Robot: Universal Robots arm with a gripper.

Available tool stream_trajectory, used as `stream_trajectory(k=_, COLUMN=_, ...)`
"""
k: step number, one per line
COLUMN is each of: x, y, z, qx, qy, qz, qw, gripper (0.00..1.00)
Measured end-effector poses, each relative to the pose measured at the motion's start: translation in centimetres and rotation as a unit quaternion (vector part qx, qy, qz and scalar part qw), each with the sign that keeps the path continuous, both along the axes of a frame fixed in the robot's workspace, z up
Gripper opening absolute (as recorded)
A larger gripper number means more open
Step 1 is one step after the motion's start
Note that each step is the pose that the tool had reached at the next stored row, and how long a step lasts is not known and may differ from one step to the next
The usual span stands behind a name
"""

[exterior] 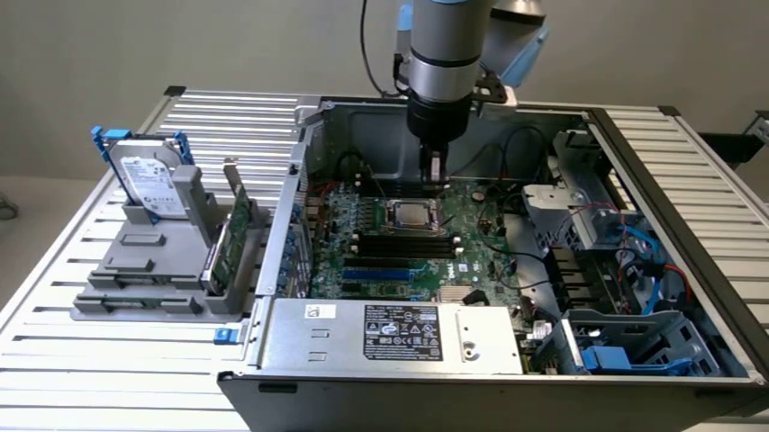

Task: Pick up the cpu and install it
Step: 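Place the cpu into insertion slot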

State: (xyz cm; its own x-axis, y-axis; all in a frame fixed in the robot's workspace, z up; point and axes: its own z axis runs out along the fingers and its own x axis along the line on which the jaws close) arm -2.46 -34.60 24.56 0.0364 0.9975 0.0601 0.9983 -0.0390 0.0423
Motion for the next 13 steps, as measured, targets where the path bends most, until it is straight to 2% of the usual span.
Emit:
stream_trajectory(k=9, x=2.6, y=0.0, z=2.47, qx=0.0, qy=0.0123, qz=0.0, qw=0.9999, gripper=0.11)
stream_trajectory(k=13, x=4.4, y=0.0, z=2.96, qx=0.0, qy=0.0157, qz=0.0, qw=0.9999, gripper=0.11)
